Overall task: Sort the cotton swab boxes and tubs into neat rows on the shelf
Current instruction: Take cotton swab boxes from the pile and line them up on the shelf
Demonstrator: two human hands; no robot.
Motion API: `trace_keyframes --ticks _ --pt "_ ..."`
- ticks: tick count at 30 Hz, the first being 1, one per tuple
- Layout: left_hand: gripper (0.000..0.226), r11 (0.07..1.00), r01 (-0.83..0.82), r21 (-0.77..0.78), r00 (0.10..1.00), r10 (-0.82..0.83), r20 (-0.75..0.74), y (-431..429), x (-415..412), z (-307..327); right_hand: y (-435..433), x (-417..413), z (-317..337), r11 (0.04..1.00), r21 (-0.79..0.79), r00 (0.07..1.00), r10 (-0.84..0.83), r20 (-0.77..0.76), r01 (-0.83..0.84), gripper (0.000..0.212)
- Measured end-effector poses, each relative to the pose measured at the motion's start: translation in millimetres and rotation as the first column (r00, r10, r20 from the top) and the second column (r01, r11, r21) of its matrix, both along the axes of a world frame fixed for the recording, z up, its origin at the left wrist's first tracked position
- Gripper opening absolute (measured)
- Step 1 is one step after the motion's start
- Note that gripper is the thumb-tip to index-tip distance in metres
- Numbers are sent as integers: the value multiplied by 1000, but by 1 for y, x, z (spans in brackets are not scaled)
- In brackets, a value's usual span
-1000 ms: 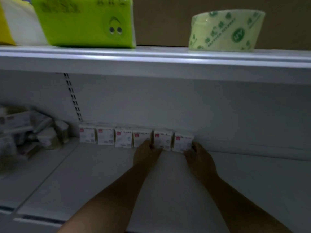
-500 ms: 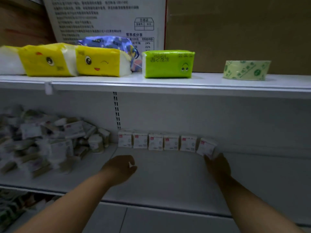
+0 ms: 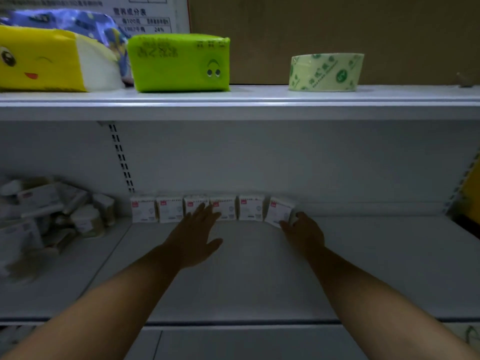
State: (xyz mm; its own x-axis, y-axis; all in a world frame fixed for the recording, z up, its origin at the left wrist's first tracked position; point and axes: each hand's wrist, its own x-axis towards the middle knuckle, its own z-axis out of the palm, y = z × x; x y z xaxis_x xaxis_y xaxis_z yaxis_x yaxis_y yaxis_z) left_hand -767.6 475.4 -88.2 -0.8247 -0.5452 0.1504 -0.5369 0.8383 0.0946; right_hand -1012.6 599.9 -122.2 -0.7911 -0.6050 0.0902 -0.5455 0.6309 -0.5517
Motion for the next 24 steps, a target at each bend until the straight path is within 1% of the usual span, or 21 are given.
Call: trace_keyframes --ticks 3,5,10,12,13,16,17,19,20,21,22,23,24 --pt "68 1000 5 -10 999 -5 50 -5 -26 -2 -10 -10 0 999 -10 992 50 -112 -51 31" --pt "68 1000 -4 -11 997 5 76 -9 -38 -3 -15 -19 -2 997 -19 987 74 -146 -77 27" --pt "66 999 -44 -7 993 44 105 -16 -45 -3 -20 -32 -1 983 -89 978 147 -148 -161 30" --pt "66 998 -60 -7 990 61 125 -16 -38 -1 -14 -31 -2 975 -131 980 164 -115 -178 34" --pt "67 997 -69 -16 987 70 142 -16 -33 1 -9 -29 -5 978 -118 982 158 -102 -170 37" --pt "67 990 -113 -88 971 128 200 -23 -8 18 9 -16 -16 987 34 977 161 -140 -157 48" --pt "66 985 -136 -102 968 154 200 -26 5 25 12 -9 -18 988 43 973 155 -172 -149 46" --pt "66 976 -186 -110 961 204 188 -31 37 40 11 19 -8 991 2 960 128 -249 -131 40" --pt "66 972 -207 -116 956 226 186 -32 57 47 4 39 1 987 -32 944 144 -298 -160 39" --pt "66 966 -226 -128 950 248 191 -35 81 54 -8 64 11 971 -46 909 203 -364 -235 40" --pt "66 958 -247 -143 941 272 200 -38 108 62 -23 93 23 941 -4 840 301 -451 -339 46" --pt "67 948 -276 -156 930 304 207 -43 135 70 -40 122 35 895 110 738 420 -528 -431 53" --pt "66 934 -314 -168 915 345 208 -47 165 78 -58 154 49 829 240 640 546 -540 -505 56"
